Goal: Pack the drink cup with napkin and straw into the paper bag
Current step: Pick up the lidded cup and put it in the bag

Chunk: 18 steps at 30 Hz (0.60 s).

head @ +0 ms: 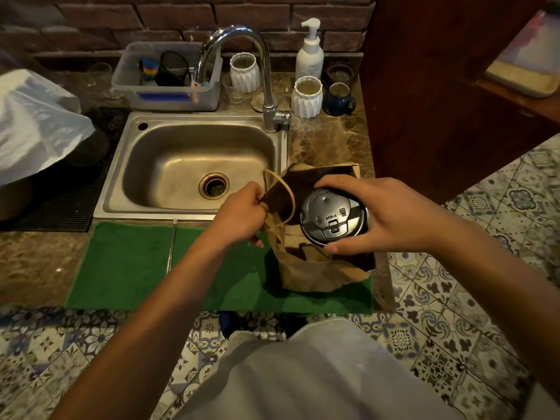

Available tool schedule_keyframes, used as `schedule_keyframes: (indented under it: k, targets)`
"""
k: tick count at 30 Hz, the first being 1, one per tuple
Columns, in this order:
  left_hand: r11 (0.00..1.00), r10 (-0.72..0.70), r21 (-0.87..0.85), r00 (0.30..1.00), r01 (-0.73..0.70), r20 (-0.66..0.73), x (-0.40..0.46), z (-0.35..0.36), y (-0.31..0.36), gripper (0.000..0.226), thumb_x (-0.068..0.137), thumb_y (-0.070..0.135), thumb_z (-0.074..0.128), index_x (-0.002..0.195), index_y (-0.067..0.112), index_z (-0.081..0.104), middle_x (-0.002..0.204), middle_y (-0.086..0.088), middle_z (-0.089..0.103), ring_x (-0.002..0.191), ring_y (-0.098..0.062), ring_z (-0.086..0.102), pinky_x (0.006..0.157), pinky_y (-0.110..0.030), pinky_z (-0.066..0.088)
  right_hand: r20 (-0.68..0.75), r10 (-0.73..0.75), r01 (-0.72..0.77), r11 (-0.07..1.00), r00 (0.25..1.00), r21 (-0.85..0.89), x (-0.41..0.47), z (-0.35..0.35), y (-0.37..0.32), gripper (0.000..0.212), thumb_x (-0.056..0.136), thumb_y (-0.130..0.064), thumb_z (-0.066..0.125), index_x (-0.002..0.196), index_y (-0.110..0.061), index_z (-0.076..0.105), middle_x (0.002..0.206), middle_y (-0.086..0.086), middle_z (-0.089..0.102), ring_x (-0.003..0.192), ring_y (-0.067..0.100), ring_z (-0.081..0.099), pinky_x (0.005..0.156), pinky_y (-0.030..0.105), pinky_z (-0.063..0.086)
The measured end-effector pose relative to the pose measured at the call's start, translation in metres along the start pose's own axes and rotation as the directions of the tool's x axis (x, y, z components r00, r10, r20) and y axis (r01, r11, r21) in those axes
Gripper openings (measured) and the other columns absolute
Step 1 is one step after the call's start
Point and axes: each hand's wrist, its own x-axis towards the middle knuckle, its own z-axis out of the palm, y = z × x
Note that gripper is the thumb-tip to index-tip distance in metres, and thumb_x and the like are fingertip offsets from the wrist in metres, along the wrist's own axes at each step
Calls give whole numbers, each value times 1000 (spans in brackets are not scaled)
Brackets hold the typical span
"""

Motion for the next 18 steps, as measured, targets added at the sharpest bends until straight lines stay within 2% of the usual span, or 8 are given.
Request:
schedule_keyframes:
  k: [2, 5, 6, 8, 10, 13, 15, 18]
  targets:
    - [1000, 14, -21, 1000, -14, 13, -1, -2, 1, 27, 102, 8, 48, 127, 16, 54, 100, -1, 60, 82, -22, 67, 59, -41, 64, 45, -29, 31, 998, 999, -53, 8, 0, 1, 93, 72, -77, 69, 149, -35, 36, 126, -4, 66, 105, 15, 65, 84, 36, 57]
    - [999, 19, -36, 999, -17, 45, 0, -4, -2, 34, 103, 6, 44, 132, 17, 58, 110, -9, 65, 89, -26, 68, 70, -50, 64, 87, -17, 26, 995, 996, -95, 19, -1, 3, 96, 70, -71, 76, 149, -30, 40, 127, -6, 66, 99, 5, 59, 80, 12, 45]
    - [999, 16, -34, 999, -14, 45, 0, -4, -3, 31, 103, 6, 43, 127, 15, 61, 110, -12, 68, 90, -29, 69, 74, -52, 63, 100, -10, 20, 995, 995, -100, 24, -2, 3, 97, 69, -69, 78, 149, -30, 41, 128, -6, 65, 99, 3, 57, 80, 10, 43]
    - [999, 5, -48, 999, -3, 34, 2, -4, -4, 27, 102, 6, 43, 117, 10, 66, 107, -18, 71, 91, -33, 70, 80, -51, 62, 149, -10, 24, 996, 989, -91, 33, -2, 5, 98, 67, -63, 84, 149, -30, 42, 133, -5, 64, 109, 9, 62, 90, 23, 52]
    - [997, 7, -75, 1000, -5, 18, 3, -4, -2, 29, 100, 4, 43, 115, 8, 68, 105, -20, 71, 94, -33, 70, 77, -43, 61, 218, 6, 14, 996, 976, -92, 43, -1, 7, 98, 65, -56, 88, 147, -32, 41, 134, -4, 63, 116, 17, 63, 96, 37, 55]
    - [998, 22, -62, 1000, -21, 16, 3, -3, 2, 30, 98, 4, 43, 113, 7, 69, 103, -20, 71, 94, -34, 70, 74, -40, 61, 310, 54, -11, 990, 949, -141, 58, 6, 10, 98, 65, -45, 91, 146, -35, 37, 132, -1, 61, 116, 21, 62, 90, 33, 53]
    - [999, 25, -38, 999, -24, 26, 3, -2, 5, 29, 97, 5, 44, 112, 7, 69, 102, -20, 72, 93, -35, 70, 69, -40, 61, 357, 91, -8, 974, 930, -227, 66, 12, 12, 101, 68, -41, 89, 149, -38, 30, 132, 1, 57, 116, 24, 59, 85, 30, 46]
    - [999, 29, -28, 999, -28, 22, 2, -3, 6, 28, 99, 6, 44, 112, 7, 69, 102, -17, 71, 85, -27, 69, 55, -28, 50, 395, 142, 20, 926, 908, -377, 73, 18, 11, 100, 73, -40, 86, 153, -37, 26, 134, 6, 53, 117, 28, 57, 82, 30, 40]
